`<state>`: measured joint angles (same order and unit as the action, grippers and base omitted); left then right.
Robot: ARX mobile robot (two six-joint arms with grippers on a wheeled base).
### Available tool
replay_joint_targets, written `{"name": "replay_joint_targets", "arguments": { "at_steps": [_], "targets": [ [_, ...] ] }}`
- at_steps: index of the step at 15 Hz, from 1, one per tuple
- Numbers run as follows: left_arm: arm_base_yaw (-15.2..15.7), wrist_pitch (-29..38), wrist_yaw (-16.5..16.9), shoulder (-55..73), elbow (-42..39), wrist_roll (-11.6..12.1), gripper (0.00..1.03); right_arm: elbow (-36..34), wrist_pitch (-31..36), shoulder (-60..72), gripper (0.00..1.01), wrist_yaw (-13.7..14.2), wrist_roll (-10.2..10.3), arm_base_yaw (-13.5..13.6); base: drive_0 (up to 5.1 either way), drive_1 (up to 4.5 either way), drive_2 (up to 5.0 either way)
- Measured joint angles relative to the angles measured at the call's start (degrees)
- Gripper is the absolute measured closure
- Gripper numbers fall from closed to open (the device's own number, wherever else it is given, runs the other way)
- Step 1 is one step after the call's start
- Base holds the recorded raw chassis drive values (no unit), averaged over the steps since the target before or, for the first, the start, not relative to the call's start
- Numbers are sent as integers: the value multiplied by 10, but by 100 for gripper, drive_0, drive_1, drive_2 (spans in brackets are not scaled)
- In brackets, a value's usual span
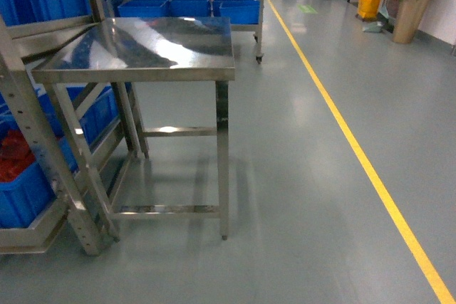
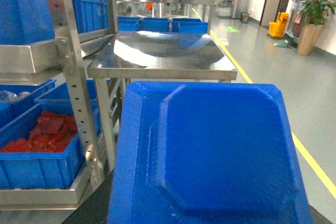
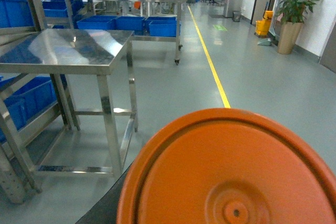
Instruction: Sort blue parts and orange caps into right shelf containers
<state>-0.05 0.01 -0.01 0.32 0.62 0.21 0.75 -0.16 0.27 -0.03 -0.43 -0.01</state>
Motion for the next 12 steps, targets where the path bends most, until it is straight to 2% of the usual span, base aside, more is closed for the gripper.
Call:
{"name": "replay_joint_targets", "arguments": {
  "at_steps": [5,12],
  "targets": [
    [0,-2,0,0,0,0,61,0,-2,0,58,1,0,0,3,433,-427],
    [0,-4,-1,0,0,0,61,0,-2,0,58,0,0,0,-486,250,250]
  ]
}}
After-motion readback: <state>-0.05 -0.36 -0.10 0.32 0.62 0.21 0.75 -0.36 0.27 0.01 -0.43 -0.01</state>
